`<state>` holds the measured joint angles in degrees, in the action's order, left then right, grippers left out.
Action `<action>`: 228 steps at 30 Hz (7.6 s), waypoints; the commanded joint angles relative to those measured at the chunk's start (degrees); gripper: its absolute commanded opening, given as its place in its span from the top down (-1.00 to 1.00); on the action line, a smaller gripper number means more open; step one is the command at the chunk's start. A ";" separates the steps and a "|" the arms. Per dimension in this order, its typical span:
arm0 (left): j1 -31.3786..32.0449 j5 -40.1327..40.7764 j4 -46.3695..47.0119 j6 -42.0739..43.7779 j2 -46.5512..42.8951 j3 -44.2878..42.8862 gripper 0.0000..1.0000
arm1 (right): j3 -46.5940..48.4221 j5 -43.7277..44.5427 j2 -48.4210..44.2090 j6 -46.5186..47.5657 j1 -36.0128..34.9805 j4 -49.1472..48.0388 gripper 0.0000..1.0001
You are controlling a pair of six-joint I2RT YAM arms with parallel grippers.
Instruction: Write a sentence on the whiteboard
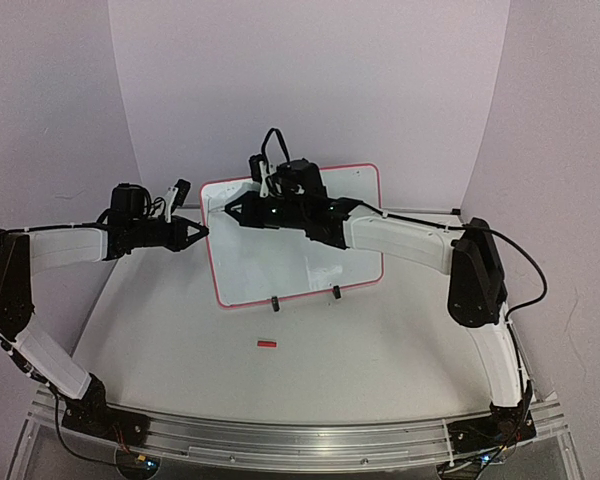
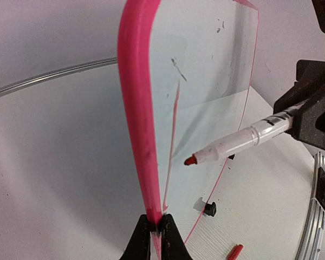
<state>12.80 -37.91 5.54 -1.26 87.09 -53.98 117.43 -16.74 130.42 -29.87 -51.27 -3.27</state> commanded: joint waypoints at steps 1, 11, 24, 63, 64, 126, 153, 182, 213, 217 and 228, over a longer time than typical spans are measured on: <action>0.24 0.37 -0.24 2.83 -0.51 -1.00 1.00 | 3.23 1.27 1.80 0.03 0.07 -0.07 1.00; 0.28 1.06 -0.54 3.27 -0.57 -1.04 1.00 | 3.06 5.52 1.33 0.23 0.04 1.16 1.00; 0.29 1.64 -0.76 3.57 -0.59 -0.99 1.00 | -3.29 10.17 -3.91 2.38 0.06 1.06 1.00; 0.29 2.31 -1.56 3.86 -0.69 -1.29 1.00 | 0.63 -3.42 -1.77 -1.25 3.44 -5.49 1.00; 0.28 2.32 -1.53 3.88 -0.66 -1.29 1.00 | 0.80 -3.60 -1.54 -1.38 3.52 -5.35 1.00; 0.23 2.84 -1.93 3.99 -0.89 -1.52 1.00 | -5.18 -8.89 -0.25 -3.26 3.74 -1.85 1.00; 0.28 3.34 -2.15 4.39 -1.05 -1.30 1.00 | -10.12 -6.58 -10.28 1.64 4.18 -2.65 1.00; 0.27 3.37 -2.24 4.65 0.11 -1.81 1.00 | -4.94 -5.54 -4.33 -0.60 5.31 -3.41 1.00; 0.29 3.10 -2.24 4.51 0.36 -2.14 1.00 | -6.13 -3.87 -3.07 0.95 4.73 1.09 1.00; 0.25 3.11 -2.25 4.58 0.20 -2.06 1.00 | -7.13 -3.64 -3.59 1.09 4.62 1.20 1.00; 0.30 3.03 -2.32 4.47 -0.08 -1.96 1.00 | -7.44 0.01 -6.75 2.91 4.63 1.16 1.00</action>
<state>12.86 -36.29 4.54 0.04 87.09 -54.30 110.43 -22.13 127.73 -28.68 -47.37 -2.34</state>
